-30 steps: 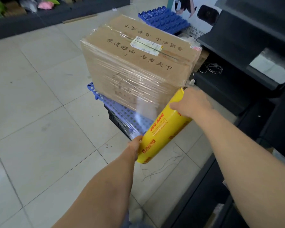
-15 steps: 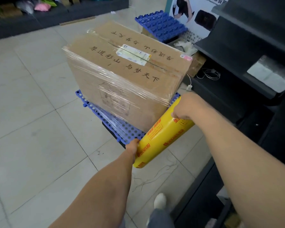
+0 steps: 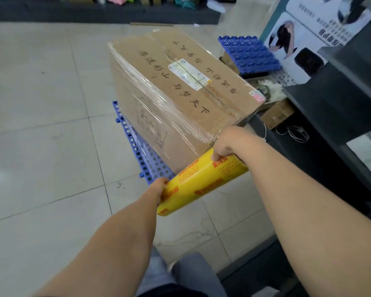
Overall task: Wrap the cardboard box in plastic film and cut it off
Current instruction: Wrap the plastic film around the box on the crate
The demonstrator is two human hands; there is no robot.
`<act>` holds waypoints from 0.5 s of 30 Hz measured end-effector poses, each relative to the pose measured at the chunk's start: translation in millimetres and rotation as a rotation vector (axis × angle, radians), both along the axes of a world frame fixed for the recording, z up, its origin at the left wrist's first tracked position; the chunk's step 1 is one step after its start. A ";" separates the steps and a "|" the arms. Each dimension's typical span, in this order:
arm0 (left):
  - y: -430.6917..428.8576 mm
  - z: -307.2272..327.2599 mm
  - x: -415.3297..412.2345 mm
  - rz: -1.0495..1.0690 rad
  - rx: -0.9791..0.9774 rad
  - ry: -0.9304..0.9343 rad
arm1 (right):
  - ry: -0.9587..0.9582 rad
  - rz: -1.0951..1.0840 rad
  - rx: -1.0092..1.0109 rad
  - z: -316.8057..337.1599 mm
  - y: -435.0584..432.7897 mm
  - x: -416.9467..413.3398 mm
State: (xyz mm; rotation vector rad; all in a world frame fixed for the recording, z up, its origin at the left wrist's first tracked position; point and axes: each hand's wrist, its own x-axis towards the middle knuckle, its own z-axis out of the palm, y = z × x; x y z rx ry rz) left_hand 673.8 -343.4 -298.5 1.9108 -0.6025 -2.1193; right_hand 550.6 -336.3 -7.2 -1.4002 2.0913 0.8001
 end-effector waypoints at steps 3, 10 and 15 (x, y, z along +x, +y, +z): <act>3.1 2.4 -2.3 0.007 -0.005 0.012 | -0.022 -0.006 0.071 2.4 -2.3 3.8; 7.0 2.3 -6.2 0.103 0.027 0.016 | -0.053 0.041 0.143 20.5 0.6 -4.2; 21.0 -1.7 -23.9 0.308 0.004 -0.027 | -0.044 0.143 0.251 17.4 -4.6 -20.4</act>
